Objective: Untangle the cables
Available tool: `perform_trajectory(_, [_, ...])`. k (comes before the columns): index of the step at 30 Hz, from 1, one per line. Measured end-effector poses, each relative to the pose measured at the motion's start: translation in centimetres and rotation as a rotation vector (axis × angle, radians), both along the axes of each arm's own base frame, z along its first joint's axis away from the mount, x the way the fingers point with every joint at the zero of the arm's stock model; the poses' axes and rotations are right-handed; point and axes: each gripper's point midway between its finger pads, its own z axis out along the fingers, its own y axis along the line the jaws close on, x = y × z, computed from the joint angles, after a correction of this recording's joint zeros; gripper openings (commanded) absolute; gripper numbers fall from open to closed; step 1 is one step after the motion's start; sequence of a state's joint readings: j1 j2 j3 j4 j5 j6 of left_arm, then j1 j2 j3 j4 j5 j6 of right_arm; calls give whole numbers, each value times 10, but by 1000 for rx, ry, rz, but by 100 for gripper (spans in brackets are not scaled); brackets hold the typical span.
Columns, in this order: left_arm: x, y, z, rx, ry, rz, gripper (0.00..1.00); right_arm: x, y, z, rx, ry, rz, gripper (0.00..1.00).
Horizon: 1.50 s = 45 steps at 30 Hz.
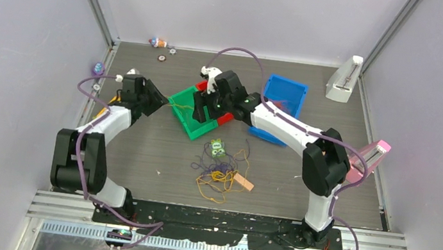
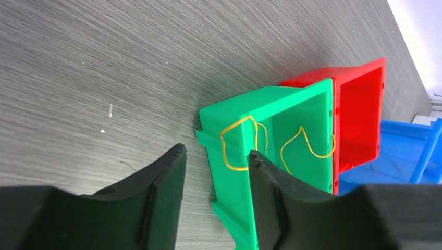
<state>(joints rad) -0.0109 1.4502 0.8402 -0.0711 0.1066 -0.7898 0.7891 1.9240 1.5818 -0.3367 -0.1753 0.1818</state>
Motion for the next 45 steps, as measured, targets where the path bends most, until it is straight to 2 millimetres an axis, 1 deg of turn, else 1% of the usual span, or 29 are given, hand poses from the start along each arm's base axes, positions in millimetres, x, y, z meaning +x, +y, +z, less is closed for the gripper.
perform_trajectory(2, [6,-2,-9,-19,12,3,33,-3,-3,9,21,-16,-5,72])
perform_trajectory(3, [8,-3,-13,-24,18,3,24,-4,-5,14,34,-28,-7,71])
perform_trajectory(5, [12,-4,-18,-30,24,-1,1,-7,-8,25,58,-49,-9,69])
perform_trajectory(7, [16,-5,-21,-30,27,-4,0,-10,-13,33,75,-66,-13,68])
perform_trajectory(10, [20,-3,-17,-11,3,-16,0,-13,-20,41,93,-85,-20,68])
perform_trajectory(14, [21,0,-10,20,-23,-24,0,-14,-25,38,89,-85,-31,68])
perform_trajectory(17, [20,3,0,52,-58,-35,0,-12,-27,32,79,-76,-47,66])
perform_trajectory(20, [18,2,12,87,-95,-53,0,-8,-26,23,73,-57,-72,64])
perform_trajectory(22, [17,2,15,119,-109,-66,0,-4,-24,15,70,-41,-90,62])
perform_trajectory(28, [10,-19,14,253,-85,-153,0,12,-8,-13,75,21,-146,60])
perform_trajectory(30, [10,-25,18,297,-83,-180,0,15,-6,-25,74,48,-171,59])
perform_trajectory(33, [15,-34,25,354,-87,-217,0,16,-6,-35,70,73,-202,58])
perform_trajectory(36, [26,-44,27,423,-62,-259,0,21,-7,-34,80,69,-243,58])
perform_trajectory(38, [38,-52,24,467,-30,-288,0,25,-13,-31,96,40,-287,59])
perform_trajectory(39, [42,-55,20,482,-4,-304,0,25,-19,-32,92,30,-307,59])
perform_trajectory(40, [48,-59,14,499,28,-326,0,21,-31,-33,85,16,-340,59])
perform_trajectory(41, [52,-62,7,509,54,-344,0,20,-35,-33,82,14,-350,59])
perform_trajectory(43, [53,-66,-11,525,126,-386,0,16,-52,-28,90,-14,-396,59])
perform_trajectory(45, [47,-65,-30,534,195,-417,2,10,-72,-19,101,-46,-441,59])
